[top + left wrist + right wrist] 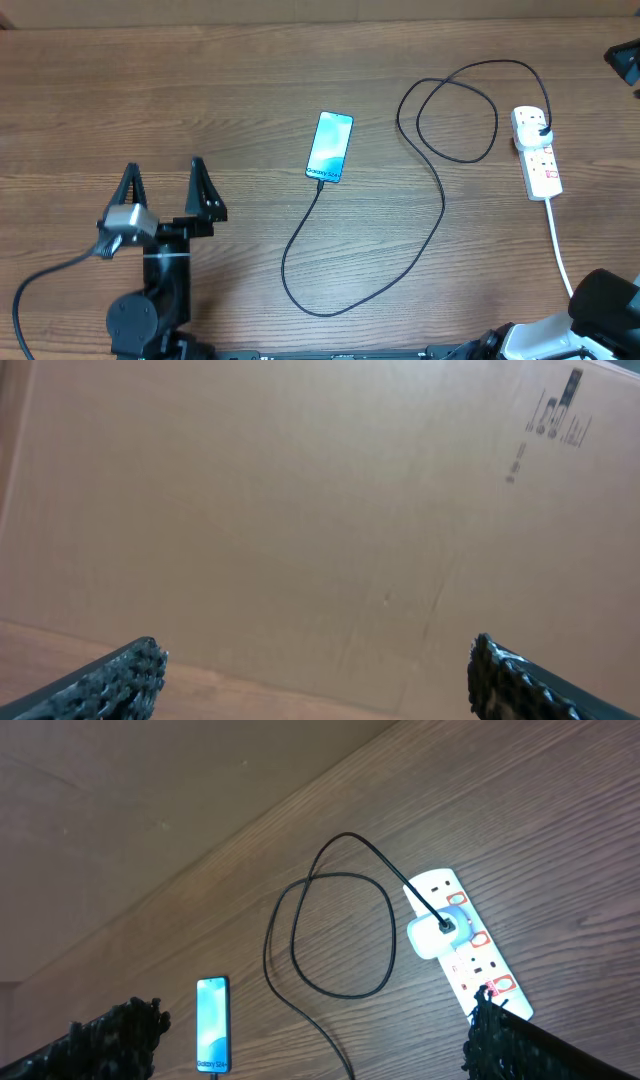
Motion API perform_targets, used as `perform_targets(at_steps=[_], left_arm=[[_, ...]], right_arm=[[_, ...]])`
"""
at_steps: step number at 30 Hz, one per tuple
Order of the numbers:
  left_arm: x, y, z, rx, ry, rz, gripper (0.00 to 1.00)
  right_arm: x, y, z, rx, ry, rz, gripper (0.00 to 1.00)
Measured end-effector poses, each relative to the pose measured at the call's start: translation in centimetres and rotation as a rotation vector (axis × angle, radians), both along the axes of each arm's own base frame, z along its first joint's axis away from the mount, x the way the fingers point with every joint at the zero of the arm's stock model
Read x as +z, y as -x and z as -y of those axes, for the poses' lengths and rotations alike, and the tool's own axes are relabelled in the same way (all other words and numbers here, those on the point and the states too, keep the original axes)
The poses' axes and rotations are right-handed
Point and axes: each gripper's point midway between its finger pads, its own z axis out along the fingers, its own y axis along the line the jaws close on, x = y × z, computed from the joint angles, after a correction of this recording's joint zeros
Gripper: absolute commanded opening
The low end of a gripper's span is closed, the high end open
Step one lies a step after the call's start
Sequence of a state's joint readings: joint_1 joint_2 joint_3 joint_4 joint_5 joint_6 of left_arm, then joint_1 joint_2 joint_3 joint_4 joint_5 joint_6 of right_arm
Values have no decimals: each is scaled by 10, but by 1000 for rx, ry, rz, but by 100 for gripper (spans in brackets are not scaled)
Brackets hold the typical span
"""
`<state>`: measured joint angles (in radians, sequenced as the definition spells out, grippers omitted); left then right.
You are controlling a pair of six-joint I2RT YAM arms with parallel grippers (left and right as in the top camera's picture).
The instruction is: Plug charger to phone and switch on socket
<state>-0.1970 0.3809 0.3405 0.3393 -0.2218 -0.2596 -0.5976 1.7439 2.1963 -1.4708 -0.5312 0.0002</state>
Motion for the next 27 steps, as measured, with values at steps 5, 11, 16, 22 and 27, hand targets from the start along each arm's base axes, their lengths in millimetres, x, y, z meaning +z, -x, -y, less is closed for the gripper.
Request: perform_targets(at_steps=[5, 11, 16, 22, 27], left_arm=[[-4, 17, -4, 2, 14, 54, 100], [-3, 39, -8, 2, 31, 144, 100], [-2, 52, -14, 14, 46, 209, 100], [-23, 43, -19, 38, 63, 167, 100], [-53, 31, -23, 52, 77, 104, 100]], right_arm=[[0, 0, 0, 0, -1, 0, 100], [0, 0, 0, 0, 0, 1, 100], [0, 0, 0, 0, 0, 1, 100], [0, 0, 0, 0, 0, 1, 100], [0, 0, 0, 0, 0, 1, 100]])
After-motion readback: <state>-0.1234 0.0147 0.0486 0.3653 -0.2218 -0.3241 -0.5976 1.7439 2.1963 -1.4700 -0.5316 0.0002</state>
